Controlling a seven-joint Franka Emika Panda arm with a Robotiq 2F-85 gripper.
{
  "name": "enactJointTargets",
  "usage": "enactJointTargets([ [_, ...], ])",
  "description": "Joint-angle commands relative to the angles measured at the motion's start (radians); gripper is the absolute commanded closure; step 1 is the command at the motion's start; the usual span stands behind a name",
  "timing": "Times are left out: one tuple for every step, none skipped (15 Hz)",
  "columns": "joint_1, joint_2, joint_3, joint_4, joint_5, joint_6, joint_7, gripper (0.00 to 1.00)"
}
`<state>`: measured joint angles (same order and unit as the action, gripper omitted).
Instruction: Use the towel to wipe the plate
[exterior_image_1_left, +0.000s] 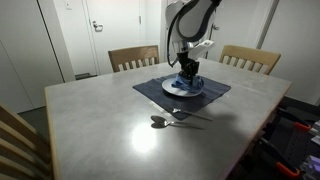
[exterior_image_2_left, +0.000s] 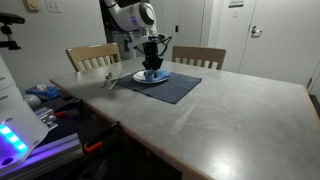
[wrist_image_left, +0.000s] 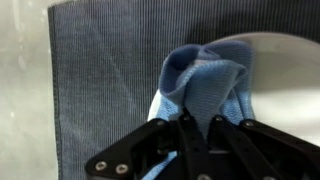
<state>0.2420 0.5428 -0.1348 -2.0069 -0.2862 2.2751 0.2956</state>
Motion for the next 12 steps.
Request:
enactJointTargets([
  [-0.066, -0.012, 0.077, 0.048, 0.073, -0.220, -0.111, 0.97],
  [-0.079, -0.008, 0.094, 0.062, 0.094, -0.258, -0.142, 0.97],
  [-0.093, -0.004, 0.111, 0.076, 0.117, -0.286, -0.174, 0.97],
  [-0.114, -0.003, 0.134, 0.084, 0.152, -0.289, -0.220, 0.97],
  [-0.128, 0.000, 0.152, 0.094, 0.183, -0.293, -0.255, 0.97],
  [-0.145, 0.006, 0.173, 0.103, 0.219, -0.294, -0.300, 0.97],
  [-0.158, 0.013, 0.192, 0.112, 0.255, -0.286, -0.337, 0.97],
  [-0.172, 0.017, 0.209, 0.119, 0.291, -0.288, -0.375, 0.97],
  [-0.187, 0.025, 0.229, 0.130, 0.335, -0.297, -0.416, 0.97],
  [-0.197, 0.035, 0.243, 0.142, 0.370, -0.311, -0.447, 0.97],
  [-0.203, 0.046, 0.254, 0.153, 0.402, -0.323, -0.468, 0.97],
  [-0.208, 0.054, 0.262, 0.162, 0.429, -0.328, -0.483, 0.97],
])
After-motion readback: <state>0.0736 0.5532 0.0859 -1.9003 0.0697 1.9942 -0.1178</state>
